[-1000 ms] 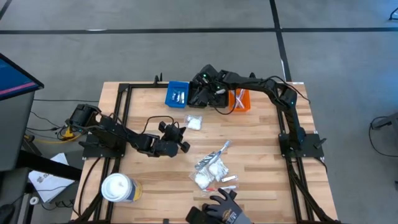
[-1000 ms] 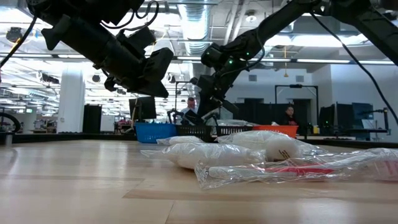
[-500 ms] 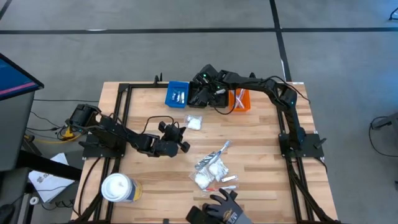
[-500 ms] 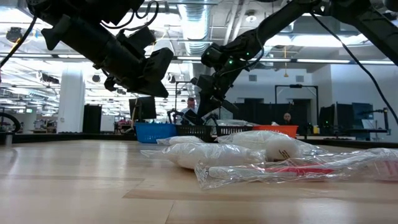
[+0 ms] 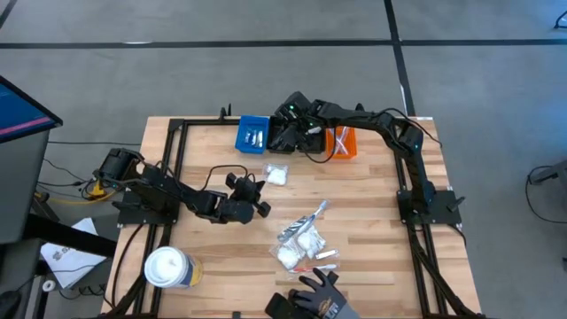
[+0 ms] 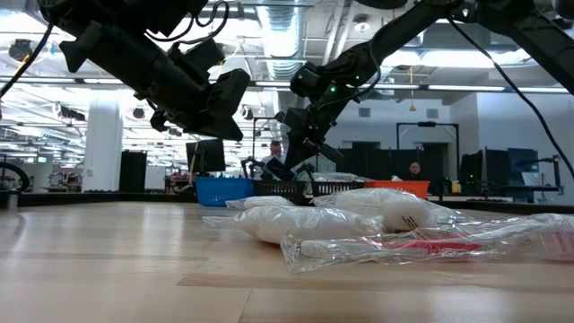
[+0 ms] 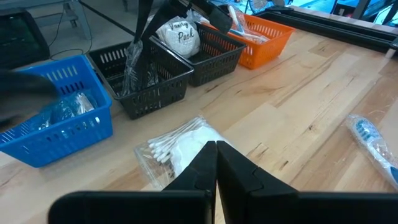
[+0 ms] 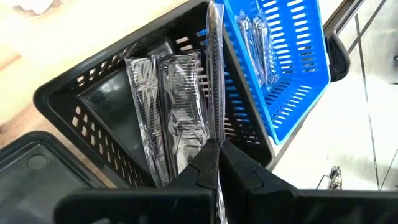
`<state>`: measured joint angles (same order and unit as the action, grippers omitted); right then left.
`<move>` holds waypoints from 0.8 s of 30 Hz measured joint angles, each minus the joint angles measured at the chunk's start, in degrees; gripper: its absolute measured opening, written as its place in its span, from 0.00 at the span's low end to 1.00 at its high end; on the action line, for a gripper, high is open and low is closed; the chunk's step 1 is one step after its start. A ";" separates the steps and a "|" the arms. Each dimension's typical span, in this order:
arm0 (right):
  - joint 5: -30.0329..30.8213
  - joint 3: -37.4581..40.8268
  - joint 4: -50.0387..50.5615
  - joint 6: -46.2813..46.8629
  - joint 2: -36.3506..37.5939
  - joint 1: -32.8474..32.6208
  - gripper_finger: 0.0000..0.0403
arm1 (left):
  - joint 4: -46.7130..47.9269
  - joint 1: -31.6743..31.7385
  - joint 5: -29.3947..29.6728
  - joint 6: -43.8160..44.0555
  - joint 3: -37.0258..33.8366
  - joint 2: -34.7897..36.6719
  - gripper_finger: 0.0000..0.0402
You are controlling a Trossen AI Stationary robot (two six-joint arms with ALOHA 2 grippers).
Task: Pick & Place Travel size toiletries
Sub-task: Put the black comb into the left black bin, then put the white vanity pack into the right black bin
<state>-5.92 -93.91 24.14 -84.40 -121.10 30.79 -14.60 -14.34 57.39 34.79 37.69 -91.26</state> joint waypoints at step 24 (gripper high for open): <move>7.70 0.02 -0.99 0.47 0.07 -0.88 0.23 | -0.01 -0.01 -0.11 0.00 -0.01 0.00 0.00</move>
<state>1.77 -93.89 23.15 -83.93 -121.03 29.91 -14.61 -14.35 57.28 34.79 37.68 -91.26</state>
